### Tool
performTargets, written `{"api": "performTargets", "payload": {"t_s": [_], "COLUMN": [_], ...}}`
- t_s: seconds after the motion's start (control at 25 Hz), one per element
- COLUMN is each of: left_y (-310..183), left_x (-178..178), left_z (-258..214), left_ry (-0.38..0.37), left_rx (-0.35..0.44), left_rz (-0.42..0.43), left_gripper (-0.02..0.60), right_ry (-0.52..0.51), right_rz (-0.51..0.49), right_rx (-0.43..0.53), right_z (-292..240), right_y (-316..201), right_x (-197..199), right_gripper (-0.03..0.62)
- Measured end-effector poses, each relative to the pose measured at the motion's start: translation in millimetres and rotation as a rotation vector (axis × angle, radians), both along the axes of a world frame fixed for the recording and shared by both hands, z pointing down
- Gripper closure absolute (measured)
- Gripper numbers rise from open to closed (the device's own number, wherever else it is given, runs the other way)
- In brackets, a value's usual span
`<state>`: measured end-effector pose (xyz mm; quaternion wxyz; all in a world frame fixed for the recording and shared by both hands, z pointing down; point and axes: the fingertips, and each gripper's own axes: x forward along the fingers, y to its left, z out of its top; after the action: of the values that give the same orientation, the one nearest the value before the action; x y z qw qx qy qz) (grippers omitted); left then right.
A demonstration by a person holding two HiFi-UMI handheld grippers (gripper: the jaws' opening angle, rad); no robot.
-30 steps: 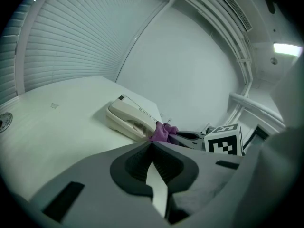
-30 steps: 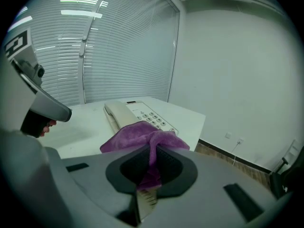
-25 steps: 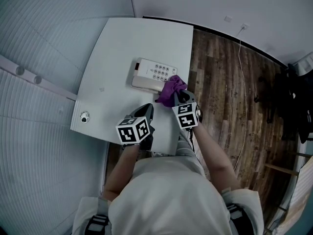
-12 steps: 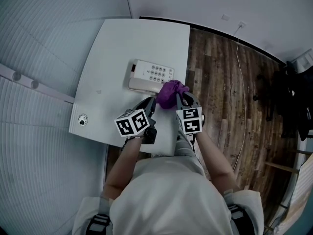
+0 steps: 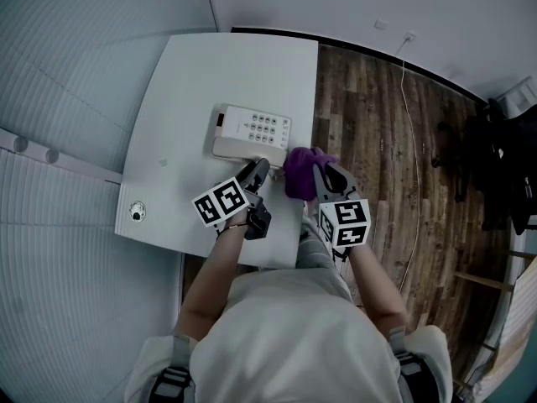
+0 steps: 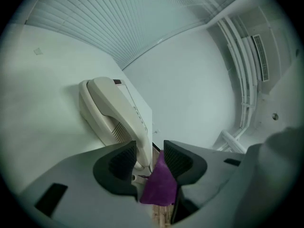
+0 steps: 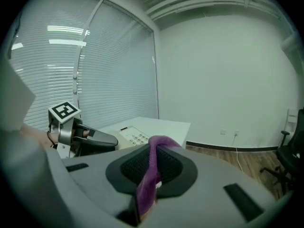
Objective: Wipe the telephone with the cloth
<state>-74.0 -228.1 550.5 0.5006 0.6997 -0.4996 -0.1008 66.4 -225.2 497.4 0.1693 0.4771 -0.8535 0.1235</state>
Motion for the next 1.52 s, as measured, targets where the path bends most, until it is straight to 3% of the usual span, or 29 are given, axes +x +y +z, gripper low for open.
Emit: {"api": "performTargets", "payload": {"t_s": [0.6, 0.76, 0.96, 1.36, 1.52], "left_y": [-28.3, -31.4, -34.2, -25.6, -22.7], "left_x": [-13.8, -15.8, -17.3, -12.3, -2.6], "left_z": [17.0, 18.5, 18.8, -1.3, -26.9], "left_ry": [0.148, 0.173, 0.264, 0.364, 0.453], "left_rx": [-0.030, -0.015, 0.010, 0.126, 0.208], "left_rz": [-0.156, -0.200, -0.231, -0.154, -0.087], "left_gripper": [0.422, 0.461, 0.483, 0.486, 0.486], "right_ry": [-0.052, -0.061, -0.073, -0.072, -0.080], "right_rz": [0.005, 0.004, 0.013, 0.025, 0.032], "right_rx": [0.032, 0.029, 0.025, 0.031, 0.048], "right_z": [-23.3, -22.6, -21.9, -25.6, -33.1], "right_y": [-9.5, -9.9, -9.6, -7.8, -7.4], "right_x": [6.7, 7.1, 7.5, 14.7, 16.3], "right_gripper": [0.551, 0.551, 0.551, 0.551, 0.551]}}
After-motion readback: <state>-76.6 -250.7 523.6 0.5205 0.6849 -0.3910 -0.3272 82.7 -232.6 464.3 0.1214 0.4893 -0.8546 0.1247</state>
